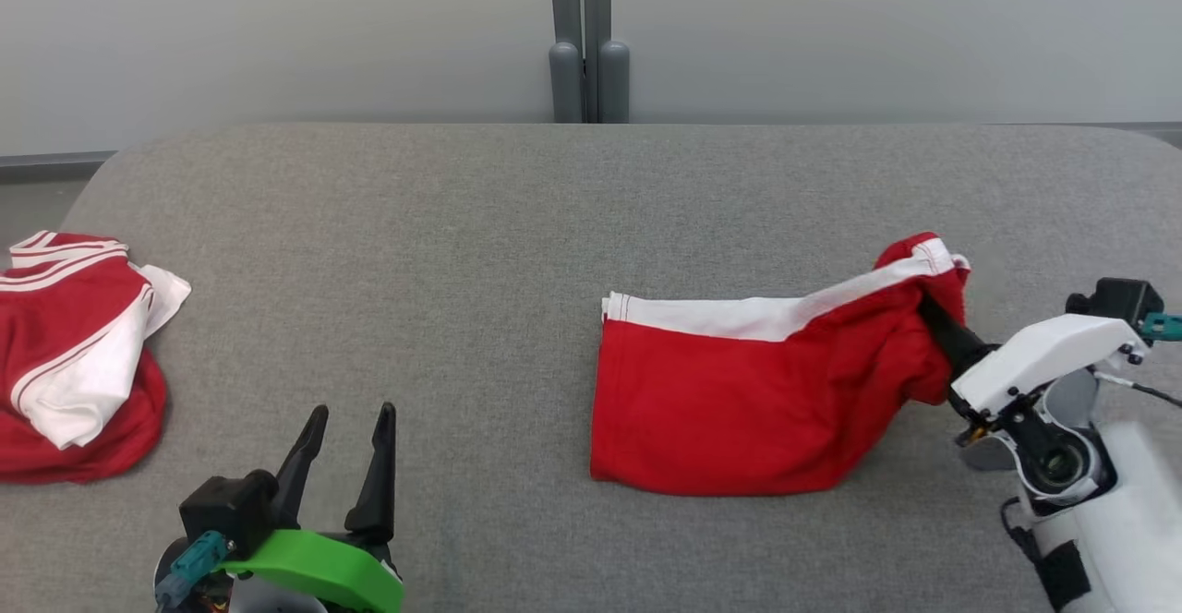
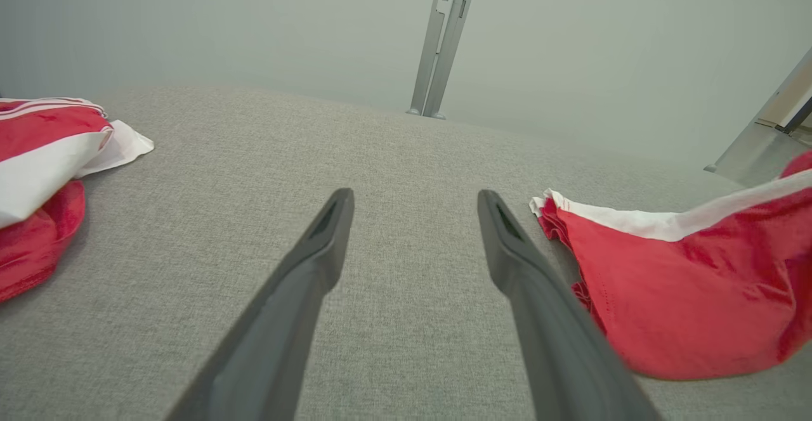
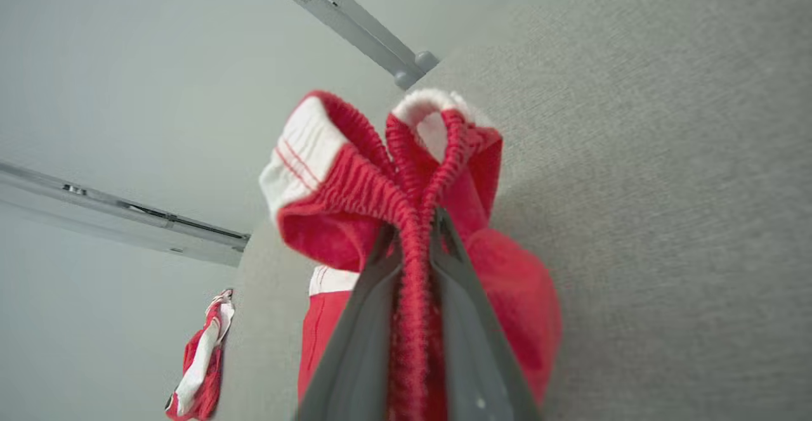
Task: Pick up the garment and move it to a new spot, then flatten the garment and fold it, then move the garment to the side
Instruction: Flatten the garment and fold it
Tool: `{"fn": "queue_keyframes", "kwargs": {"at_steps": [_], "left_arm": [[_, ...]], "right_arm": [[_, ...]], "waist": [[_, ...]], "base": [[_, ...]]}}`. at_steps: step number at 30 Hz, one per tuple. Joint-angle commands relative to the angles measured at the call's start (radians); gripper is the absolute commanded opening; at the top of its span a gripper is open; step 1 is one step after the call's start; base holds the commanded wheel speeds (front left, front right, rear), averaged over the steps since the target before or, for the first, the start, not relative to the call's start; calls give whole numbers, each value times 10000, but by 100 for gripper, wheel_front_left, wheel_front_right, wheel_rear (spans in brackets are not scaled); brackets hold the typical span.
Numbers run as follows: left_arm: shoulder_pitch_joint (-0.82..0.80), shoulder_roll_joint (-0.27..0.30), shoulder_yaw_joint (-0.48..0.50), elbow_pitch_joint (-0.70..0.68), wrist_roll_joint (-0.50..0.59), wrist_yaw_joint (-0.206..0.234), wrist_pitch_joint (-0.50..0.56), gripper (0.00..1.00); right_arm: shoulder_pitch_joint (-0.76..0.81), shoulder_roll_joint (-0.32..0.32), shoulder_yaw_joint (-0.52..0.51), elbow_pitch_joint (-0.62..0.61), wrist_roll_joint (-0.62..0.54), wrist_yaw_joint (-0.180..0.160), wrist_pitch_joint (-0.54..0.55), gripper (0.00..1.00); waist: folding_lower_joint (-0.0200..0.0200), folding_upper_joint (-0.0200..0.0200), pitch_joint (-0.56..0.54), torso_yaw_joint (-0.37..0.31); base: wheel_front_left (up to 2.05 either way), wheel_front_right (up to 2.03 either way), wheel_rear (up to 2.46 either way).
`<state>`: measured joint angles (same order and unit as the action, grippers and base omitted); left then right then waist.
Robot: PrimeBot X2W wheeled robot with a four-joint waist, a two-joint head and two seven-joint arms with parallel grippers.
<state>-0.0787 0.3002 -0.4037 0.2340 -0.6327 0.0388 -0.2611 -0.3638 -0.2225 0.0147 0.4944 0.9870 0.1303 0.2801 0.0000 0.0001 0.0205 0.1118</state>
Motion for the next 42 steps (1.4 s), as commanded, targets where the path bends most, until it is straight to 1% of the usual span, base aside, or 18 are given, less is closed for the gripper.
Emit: {"fn": "queue_keyframes", "kwargs": {"at_steps": [1, 3, 7, 9, 13, 18, 27, 29, 30, 31, 33, 37, 42], "left_arm": [[-87, 8, -3, 40, 10, -32, -25, 100], [-162, -1, -13, 72, 11, -37, -18, 100], [-293, -56, -44, 161, -3, -77, -6, 100], [-314, -92, -64, 235, -12, -109, -9, 100], [-418, -190, -116, 397, 8, -193, -18, 100], [-512, -321, -131, 516, 38, -229, -31, 100], [-559, -503, -26, 750, 106, -329, -44, 100], [-528, -520, 3, 799, 125, -338, -46, 100], [-494, -525, 25, 824, 128, -349, -46, 100], [-452, -526, 39, 838, 128, -356, -43, 100], [-361, -523, 88, 859, 131, -359, -40, 100], [-240, -469, 181, 862, 173, -346, -41, 100], [-105, -379, 293, 811, 207, -308, -42, 100]], "right_arm": [[72, 353, -151, -161, 177, 7, 36, 0], [59, 895, -369, -307, 356, 7, 112, 0], [9, 1480, -392, -366, 282, 7, 215, 0], [-25, 1612, -262, -224, 232, 7, 266, 0], [-187, 1694, -9, 163, 290, 7, 367, 0], [-530, 1701, 623, 836, 918, 7, 267, 0], [-1279, 1704, 1823, 2264, 1232, 7, -158, 0], [-1410, 1705, 2031, 2519, 1161, 7, -196, 42], [-1465, 1703, 2149, 2642, 1115, 7, -211, 72], [-1498, 1707, 2243, 2696, 1069, 7, -213, 100], [-1575, 1702, 2426, 2759, 1139, 7, -101, 100], [-1692, 1706, 2679, 2567, 774, 7, -27, 100], [-1483, 1518, 2524, 1658, 271, 7, 27, 100]], "waist": [[0, -1, 47, 123], [0, -1, 100, 268], [0, -1, 208, 629], [0, -1, 241, 824], [0, -1, 300, 1186], [0, -1, 412, 1518], [0, -1, 476, 1717], [0, -1, 446, 1682], [0, -1, 413, 1648], [0, -1, 378, 1612], [0, -1, 304, 1513], [0, -1, 132, 1267], [0, -1, -70, 873]], "base": [[0, 0, 0], [0, 0, 0], [0, 0, 0], [0, 0, 0], [0, 0, 0], [0, 0, 0], [0, 0, 0], [0, 0, 0], [0, 0, 0], [0, 0, 0], [0, 0, 0], [0, 0, 0], [0, 0, 0]]}}
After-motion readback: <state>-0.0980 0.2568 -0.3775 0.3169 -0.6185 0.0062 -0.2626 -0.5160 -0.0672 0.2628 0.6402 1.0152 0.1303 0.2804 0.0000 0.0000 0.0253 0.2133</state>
